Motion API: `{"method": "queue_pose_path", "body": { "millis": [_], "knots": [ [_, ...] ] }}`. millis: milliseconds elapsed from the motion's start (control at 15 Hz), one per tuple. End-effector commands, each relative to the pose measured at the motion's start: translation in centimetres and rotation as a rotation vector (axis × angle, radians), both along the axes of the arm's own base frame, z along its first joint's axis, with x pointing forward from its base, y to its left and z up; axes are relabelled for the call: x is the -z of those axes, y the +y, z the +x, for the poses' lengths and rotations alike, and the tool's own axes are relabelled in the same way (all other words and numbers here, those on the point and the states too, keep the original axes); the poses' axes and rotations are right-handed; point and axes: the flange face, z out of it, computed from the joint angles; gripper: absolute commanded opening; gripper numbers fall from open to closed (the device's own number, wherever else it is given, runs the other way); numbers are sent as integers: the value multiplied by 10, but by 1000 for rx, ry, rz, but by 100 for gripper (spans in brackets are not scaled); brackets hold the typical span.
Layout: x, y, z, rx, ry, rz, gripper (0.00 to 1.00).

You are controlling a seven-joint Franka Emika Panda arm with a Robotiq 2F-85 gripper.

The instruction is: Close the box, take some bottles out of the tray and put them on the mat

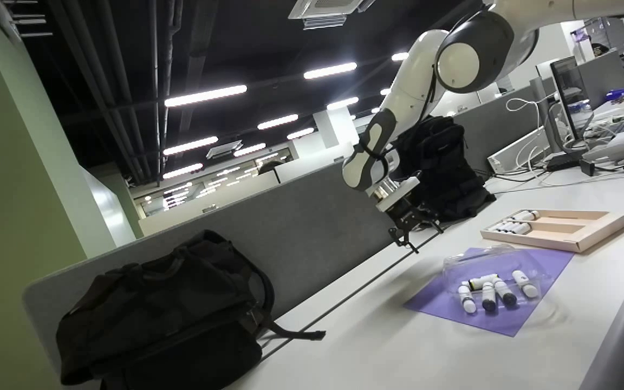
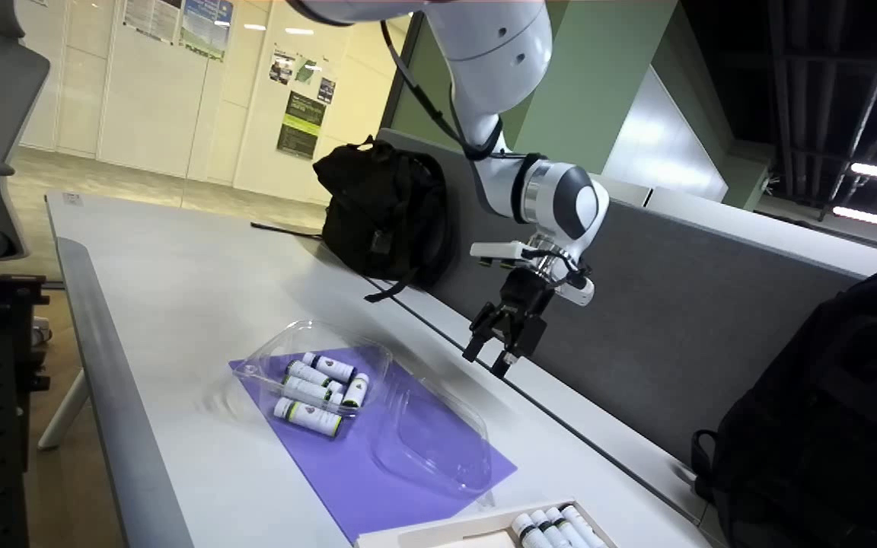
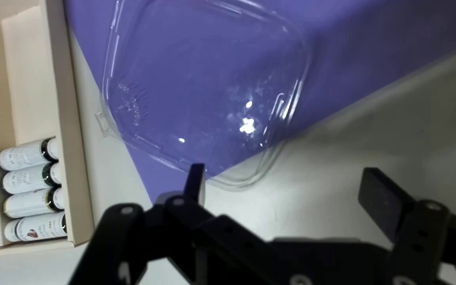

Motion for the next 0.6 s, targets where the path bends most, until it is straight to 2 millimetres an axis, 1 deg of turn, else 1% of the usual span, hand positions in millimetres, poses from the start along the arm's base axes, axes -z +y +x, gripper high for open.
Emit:
{"method": "queue_pose_path", "body": {
  "millis": [0, 200, 533],
  "knots": [
    [18, 6, 3, -2, 69, -104, 100],
    [36, 5, -4, -22, 132, -153, 100],
    [53, -6, -10, -38, 179, -192, 100]
  ]
}}
